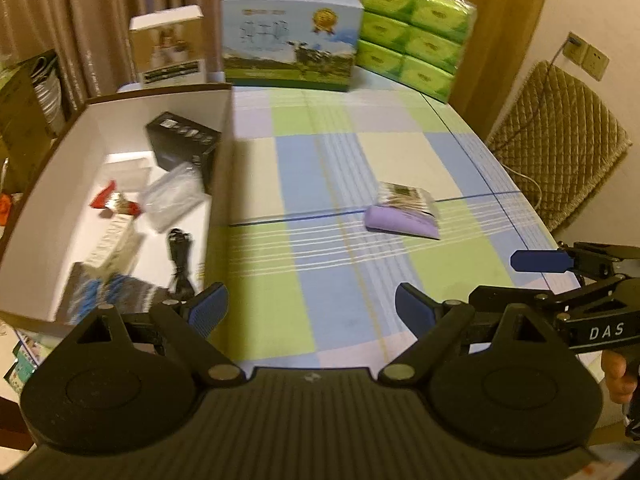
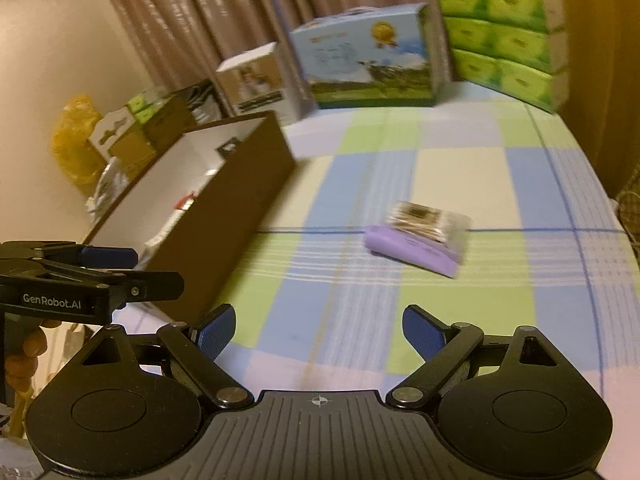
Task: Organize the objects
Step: 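Move both tools away from the box toward the purple tube and cotton swabs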
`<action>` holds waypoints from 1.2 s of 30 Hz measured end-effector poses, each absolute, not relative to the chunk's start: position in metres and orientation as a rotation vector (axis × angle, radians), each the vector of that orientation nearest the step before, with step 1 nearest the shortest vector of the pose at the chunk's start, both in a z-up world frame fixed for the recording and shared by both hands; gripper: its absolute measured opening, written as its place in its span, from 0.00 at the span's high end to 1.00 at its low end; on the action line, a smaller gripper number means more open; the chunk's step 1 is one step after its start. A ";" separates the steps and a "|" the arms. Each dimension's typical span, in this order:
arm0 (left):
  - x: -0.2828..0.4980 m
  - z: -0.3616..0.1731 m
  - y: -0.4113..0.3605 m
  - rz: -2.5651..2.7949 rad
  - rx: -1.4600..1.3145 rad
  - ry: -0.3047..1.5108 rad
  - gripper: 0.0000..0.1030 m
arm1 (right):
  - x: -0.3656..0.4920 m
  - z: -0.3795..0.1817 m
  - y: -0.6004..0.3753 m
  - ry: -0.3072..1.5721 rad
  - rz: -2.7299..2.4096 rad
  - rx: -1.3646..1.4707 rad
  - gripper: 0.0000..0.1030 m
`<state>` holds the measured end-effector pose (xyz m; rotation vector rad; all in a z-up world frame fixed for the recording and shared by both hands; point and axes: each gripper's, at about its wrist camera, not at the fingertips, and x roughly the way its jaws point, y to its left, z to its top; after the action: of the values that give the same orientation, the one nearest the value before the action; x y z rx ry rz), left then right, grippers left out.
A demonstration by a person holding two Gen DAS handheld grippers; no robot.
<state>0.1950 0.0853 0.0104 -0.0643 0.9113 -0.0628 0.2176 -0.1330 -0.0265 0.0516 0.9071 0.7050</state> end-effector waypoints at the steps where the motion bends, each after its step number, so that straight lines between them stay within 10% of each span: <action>1: 0.198 0.009 0.080 -0.069 -0.060 0.913 0.14 | 0.219 -0.028 -0.138 0.911 0.697 0.052 0.15; 27: 0.301 -0.062 0.018 -0.131 0.035 1.003 0.14 | 0.308 -0.080 -0.180 0.941 0.615 -0.031 0.15; 36: 0.349 -0.094 0.018 -0.110 0.062 1.025 0.15 | 0.351 -0.101 -0.151 0.864 0.690 -0.133 0.32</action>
<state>0.3492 0.0178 -0.0938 0.0618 1.0251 -0.1105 0.3514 -0.1511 -0.1012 -0.1329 0.8639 0.6899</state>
